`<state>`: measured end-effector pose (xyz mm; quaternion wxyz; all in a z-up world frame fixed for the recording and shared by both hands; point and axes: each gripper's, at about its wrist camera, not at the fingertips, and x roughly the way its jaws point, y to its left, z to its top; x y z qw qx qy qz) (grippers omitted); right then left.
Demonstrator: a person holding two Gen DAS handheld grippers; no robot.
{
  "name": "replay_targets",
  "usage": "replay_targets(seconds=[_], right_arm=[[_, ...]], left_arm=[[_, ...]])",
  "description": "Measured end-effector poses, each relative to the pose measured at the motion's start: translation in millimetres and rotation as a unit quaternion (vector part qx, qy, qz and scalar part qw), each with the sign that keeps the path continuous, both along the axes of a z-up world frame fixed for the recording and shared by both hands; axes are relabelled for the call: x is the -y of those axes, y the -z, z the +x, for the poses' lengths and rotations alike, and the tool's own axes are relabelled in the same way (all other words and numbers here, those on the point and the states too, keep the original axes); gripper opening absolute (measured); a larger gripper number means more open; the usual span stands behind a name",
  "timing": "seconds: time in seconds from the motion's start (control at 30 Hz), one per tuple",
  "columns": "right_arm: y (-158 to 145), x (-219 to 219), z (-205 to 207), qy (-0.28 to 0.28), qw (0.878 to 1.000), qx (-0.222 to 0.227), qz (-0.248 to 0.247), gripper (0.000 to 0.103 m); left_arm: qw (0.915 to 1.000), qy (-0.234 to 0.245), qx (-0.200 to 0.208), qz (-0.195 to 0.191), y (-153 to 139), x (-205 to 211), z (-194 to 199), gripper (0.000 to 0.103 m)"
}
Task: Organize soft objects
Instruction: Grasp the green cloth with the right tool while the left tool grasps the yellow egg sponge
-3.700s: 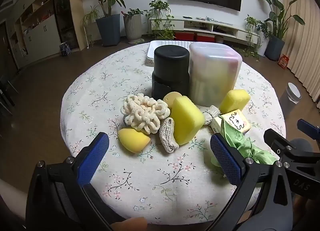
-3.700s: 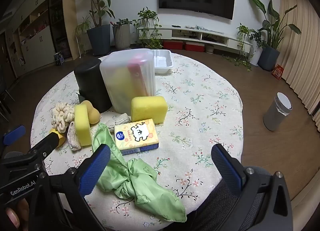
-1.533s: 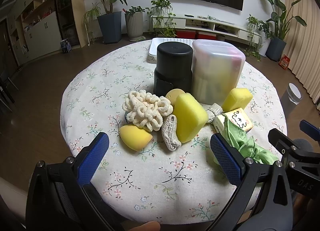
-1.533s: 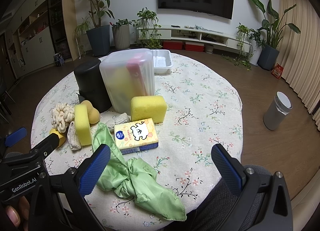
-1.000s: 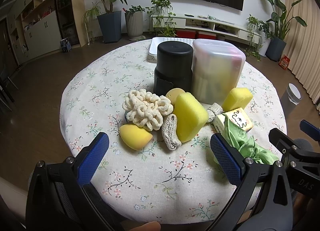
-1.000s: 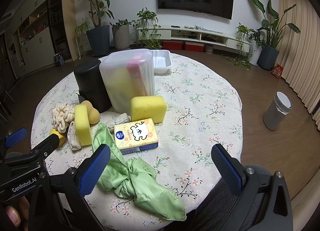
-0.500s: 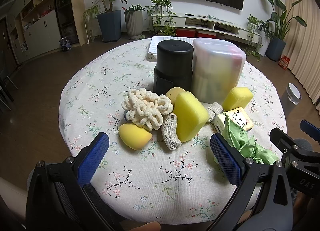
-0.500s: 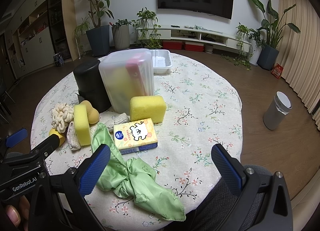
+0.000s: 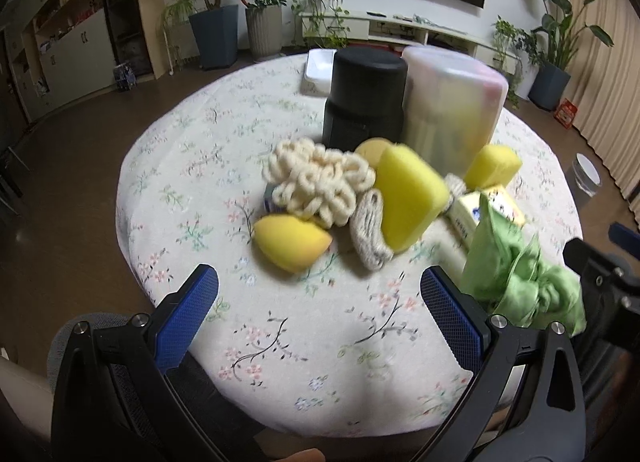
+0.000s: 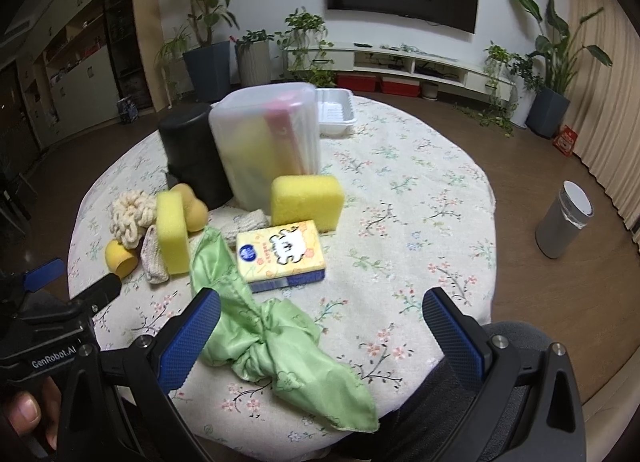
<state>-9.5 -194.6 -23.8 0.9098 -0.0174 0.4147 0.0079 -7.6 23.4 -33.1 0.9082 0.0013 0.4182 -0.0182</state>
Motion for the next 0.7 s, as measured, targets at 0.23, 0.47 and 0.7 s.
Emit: replay_targets(seconds=[0.23, 0.47, 0.7], right_arm=[[13, -23, 1, -0.047, 0.999, -0.023, 0.004, 0.102], [38, -32, 15, -0.067, 0.996, -0.058, 0.003, 0.091], [56, -33, 27, -0.092, 0.992, -0.082, 0.015, 0.060]], left_arm=[[0.9994, 0.007, -0.002, -0.033, -1, -24, 7, 0.103], [0.9987, 0.022, -0.027, -0.036, 13, -33, 20, 0.103], [0.9964, 0.007, -0.061, -0.058, 25, -46, 40, 0.101]])
